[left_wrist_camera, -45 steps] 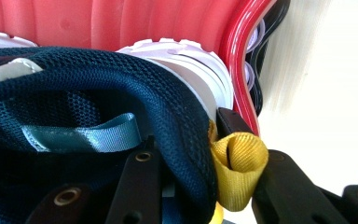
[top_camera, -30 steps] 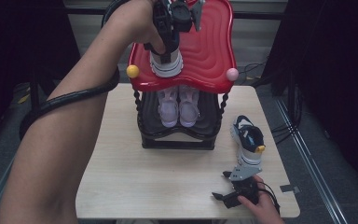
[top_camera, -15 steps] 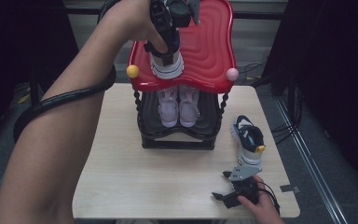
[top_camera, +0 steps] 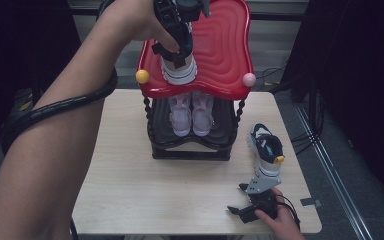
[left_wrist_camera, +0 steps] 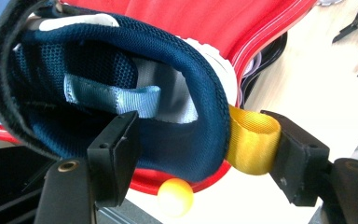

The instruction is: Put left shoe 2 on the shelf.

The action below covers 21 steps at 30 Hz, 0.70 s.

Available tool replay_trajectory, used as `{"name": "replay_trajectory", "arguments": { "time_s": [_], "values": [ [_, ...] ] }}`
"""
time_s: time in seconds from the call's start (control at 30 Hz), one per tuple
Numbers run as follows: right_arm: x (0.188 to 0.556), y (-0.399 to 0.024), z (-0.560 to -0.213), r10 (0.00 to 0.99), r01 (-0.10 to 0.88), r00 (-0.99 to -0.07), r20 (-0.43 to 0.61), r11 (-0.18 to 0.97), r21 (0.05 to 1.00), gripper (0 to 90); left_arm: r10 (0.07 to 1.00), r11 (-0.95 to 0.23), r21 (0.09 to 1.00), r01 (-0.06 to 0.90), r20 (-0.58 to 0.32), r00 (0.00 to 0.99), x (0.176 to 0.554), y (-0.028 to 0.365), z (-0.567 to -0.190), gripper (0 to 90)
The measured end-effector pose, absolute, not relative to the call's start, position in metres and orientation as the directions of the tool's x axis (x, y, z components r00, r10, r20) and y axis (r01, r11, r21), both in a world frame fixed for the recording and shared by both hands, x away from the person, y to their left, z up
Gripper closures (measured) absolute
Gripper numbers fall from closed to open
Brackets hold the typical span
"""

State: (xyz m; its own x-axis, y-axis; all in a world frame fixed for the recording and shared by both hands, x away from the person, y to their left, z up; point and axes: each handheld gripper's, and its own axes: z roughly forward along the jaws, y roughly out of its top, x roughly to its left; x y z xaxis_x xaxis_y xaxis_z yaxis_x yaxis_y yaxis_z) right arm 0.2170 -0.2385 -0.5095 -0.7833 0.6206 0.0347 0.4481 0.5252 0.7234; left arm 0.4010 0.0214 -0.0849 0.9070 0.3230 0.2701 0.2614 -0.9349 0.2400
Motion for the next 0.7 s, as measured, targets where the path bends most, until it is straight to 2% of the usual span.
{"name": "replay_trajectory", "arguments": {
  "time_s": [0.7],
  "values": [
    [0.217,-0.238,-0.509,0.622,0.448,-0.782,0.034,0.525,0.723,11.9,0.391,-0.907,0.265,0.328,0.24,0.888,0.386,0.052,-0.079,28.4]
  ]
}}
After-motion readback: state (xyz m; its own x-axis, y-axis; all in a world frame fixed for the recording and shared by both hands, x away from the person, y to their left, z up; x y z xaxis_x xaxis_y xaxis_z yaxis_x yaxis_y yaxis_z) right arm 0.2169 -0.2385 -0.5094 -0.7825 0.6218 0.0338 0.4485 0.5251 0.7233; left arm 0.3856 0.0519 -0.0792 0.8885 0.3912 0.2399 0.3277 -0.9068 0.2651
